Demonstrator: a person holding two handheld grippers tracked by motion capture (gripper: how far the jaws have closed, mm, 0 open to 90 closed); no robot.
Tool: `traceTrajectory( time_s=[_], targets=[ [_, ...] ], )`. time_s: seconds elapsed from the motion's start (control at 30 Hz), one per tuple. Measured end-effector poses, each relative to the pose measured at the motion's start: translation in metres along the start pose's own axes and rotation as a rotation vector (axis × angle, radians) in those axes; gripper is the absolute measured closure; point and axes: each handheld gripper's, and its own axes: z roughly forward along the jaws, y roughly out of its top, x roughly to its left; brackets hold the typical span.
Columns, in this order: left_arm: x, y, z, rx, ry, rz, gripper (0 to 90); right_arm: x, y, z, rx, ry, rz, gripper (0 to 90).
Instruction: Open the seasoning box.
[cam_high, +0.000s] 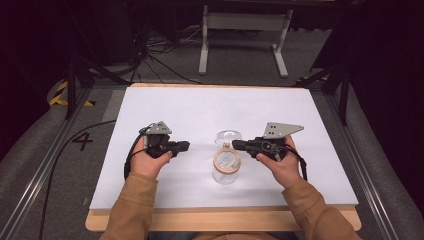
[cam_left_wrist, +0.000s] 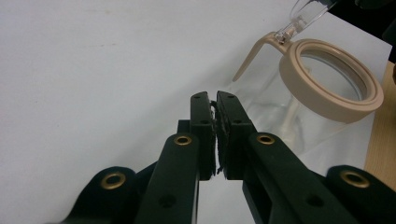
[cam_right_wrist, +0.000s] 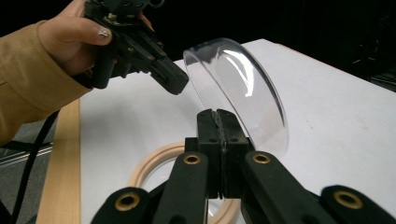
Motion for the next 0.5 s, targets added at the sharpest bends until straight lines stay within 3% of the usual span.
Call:
traceTrajectory(
  time_s=[0.23, 0.5],
  targets=[
    [0.0001, 0.0002, 0.0016, 0.002, -0.002, 0.003, 85.6, -0.0103, -0.0055, -0.0024, -0.009, -0.026, 0.040, 90.0],
    [-0.0002, 0.0006, 0.0011, 0.001, -0.006, 0.002, 85.0, -0.0097, -0.0048, -0.0037, -0.013, -0.024, 0.039, 90.0]
  ],
)
